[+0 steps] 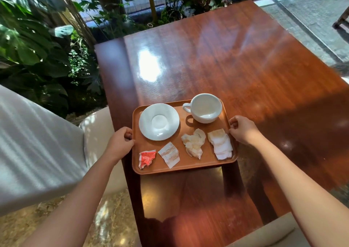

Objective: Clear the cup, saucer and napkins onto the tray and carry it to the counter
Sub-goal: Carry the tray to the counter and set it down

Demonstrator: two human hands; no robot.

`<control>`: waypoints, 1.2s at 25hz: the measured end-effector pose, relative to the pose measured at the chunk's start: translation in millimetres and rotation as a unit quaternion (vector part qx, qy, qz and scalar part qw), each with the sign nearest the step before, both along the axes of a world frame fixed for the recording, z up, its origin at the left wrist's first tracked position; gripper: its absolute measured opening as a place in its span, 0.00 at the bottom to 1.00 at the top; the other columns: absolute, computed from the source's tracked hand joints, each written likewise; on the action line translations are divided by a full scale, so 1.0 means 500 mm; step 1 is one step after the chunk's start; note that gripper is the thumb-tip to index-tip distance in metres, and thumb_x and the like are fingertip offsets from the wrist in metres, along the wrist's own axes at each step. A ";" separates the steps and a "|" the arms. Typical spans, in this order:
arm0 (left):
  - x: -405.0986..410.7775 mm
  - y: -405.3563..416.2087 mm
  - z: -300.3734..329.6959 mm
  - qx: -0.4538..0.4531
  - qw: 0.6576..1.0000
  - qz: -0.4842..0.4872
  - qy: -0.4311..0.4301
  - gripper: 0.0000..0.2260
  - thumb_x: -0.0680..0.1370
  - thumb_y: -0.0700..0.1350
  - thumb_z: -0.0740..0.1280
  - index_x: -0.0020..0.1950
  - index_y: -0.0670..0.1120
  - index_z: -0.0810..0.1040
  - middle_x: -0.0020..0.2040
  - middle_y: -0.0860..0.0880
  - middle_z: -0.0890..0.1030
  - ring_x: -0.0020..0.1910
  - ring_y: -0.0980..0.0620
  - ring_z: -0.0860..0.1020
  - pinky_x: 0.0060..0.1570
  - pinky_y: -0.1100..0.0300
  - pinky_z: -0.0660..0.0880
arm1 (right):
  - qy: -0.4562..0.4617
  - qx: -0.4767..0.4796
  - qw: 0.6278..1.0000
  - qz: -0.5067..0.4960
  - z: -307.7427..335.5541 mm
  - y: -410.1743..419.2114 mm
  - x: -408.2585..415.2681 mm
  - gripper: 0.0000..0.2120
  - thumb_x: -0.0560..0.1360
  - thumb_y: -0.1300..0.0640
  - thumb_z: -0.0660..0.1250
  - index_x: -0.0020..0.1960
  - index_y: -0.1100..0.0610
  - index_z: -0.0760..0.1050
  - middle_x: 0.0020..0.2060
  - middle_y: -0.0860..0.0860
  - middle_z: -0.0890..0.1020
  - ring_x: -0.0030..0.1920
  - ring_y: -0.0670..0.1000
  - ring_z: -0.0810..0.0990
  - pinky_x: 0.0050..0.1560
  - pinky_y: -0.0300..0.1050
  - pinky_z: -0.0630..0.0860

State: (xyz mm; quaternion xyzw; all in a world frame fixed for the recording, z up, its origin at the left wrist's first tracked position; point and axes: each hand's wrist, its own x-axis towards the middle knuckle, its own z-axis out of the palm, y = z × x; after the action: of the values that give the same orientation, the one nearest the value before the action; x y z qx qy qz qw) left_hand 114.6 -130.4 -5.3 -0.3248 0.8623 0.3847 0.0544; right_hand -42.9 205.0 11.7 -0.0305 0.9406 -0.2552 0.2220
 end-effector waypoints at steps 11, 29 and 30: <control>0.239 -0.064 0.272 0.035 0.982 0.137 0.128 0.09 0.72 0.29 0.65 0.49 0.41 0.76 0.37 0.45 0.76 0.38 0.49 0.77 0.35 0.60 0.78 | 0.033 -0.093 0.981 0.164 0.267 -0.157 0.056 0.07 0.68 0.69 0.67 0.38 0.59 0.76 0.17 0.46 0.77 0.18 0.40 0.73 0.24 0.35 0.71; 0.902 -0.351 0.572 -0.015 0.938 0.306 0.159 0.09 0.71 0.37 0.72 0.50 0.42 0.78 0.45 0.43 0.83 0.47 0.47 0.81 0.48 0.53 0.78 | 0.003 -0.182 0.920 0.349 0.551 -0.701 0.497 0.11 0.71 0.67 0.68 0.33 0.55 0.78 0.30 0.54 0.79 0.32 0.49 0.78 0.22 0.34 0.76; 0.937 -0.373 0.578 -0.016 0.936 0.314 0.156 0.09 0.71 0.37 0.72 0.50 0.42 0.79 0.45 0.43 0.83 0.47 0.48 0.81 0.46 0.55 0.77 | -0.003 -0.182 0.915 0.359 0.553 -0.734 0.527 0.09 0.71 0.66 0.68 0.35 0.57 0.79 0.30 0.54 0.80 0.32 0.49 0.79 0.22 0.34 0.77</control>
State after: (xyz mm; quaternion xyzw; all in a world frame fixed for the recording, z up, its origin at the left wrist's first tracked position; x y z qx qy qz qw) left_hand 583.2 -316.7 283.6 -0.5159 0.7198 0.4143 -0.2099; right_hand 220.4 -162.1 288.2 -0.4055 0.8027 -0.3253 0.2924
